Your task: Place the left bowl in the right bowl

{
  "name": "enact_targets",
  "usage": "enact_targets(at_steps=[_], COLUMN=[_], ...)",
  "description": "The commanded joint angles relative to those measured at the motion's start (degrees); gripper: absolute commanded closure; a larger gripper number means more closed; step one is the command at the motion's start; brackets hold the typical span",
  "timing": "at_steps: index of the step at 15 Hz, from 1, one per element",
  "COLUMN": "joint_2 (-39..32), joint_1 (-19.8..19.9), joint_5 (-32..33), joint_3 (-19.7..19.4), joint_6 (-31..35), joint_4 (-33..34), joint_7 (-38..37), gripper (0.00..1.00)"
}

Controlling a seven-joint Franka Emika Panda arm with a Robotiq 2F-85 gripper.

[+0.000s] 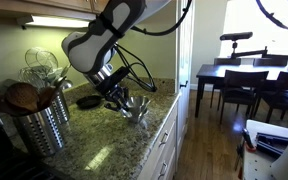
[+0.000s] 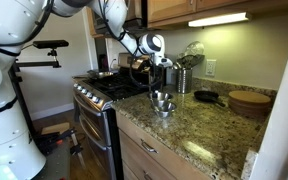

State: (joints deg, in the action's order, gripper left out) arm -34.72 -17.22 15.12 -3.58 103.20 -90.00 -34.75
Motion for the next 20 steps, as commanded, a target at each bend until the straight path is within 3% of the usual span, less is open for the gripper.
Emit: enact_targets(at_steps=[1,20], joint_2=[2.69,0.64], joint_1=[1.16,2.64], joint_5=[-0.03,-3.75], joint_3=[0.10,1.07], joint_6=[0.25,3.09], joint_4=[-2.76,-0.20], joint_7=[-2.48,-3.74], gripper=[0.92,0.92])
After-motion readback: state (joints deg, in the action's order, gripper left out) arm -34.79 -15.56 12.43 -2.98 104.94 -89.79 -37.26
